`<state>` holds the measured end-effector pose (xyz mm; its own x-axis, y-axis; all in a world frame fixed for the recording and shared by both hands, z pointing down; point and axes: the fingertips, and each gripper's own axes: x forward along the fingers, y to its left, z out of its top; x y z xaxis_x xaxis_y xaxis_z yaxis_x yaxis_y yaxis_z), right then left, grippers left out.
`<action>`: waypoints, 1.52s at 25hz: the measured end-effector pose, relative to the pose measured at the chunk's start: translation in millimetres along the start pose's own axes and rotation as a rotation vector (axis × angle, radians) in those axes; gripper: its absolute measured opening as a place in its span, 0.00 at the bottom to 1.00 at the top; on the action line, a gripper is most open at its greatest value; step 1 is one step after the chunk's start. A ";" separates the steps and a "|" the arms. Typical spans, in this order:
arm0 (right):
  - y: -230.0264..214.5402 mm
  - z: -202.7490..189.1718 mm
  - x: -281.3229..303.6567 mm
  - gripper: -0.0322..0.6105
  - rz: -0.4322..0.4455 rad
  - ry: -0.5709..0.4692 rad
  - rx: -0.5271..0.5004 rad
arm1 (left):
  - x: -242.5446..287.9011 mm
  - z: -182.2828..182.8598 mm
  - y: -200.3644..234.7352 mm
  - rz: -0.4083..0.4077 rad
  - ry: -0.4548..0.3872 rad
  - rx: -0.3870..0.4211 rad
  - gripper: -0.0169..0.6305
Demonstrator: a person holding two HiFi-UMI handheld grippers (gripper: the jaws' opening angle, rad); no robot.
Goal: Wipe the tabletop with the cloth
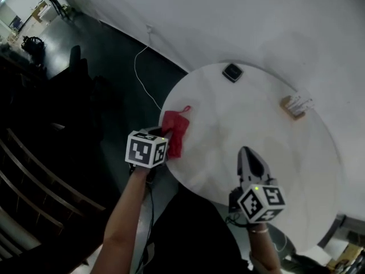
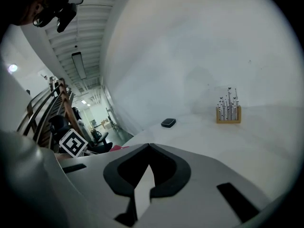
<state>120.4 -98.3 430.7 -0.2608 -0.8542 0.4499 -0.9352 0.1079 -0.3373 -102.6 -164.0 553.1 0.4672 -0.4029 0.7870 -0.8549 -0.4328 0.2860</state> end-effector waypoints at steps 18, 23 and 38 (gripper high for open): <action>-15.0 11.9 -2.1 0.05 -0.010 -0.033 0.014 | -14.9 92.4 -45.1 -0.027 -0.153 0.065 0.11; -37.7 14.1 -18.6 0.05 -0.083 -0.046 0.045 | 31.9 109.7 -157.0 -0.284 -0.082 0.189 0.11; -65.1 6.3 -23.0 0.05 -0.182 -0.032 0.094 | 101.3 92.4 -145.8 -0.225 0.064 0.279 0.11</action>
<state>188.8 -88.9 437.0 -0.0808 -0.8712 0.4842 -0.9393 -0.0959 -0.3293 90.2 -216.2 540.7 0.6137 -0.2250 0.7568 -0.6340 -0.7117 0.3026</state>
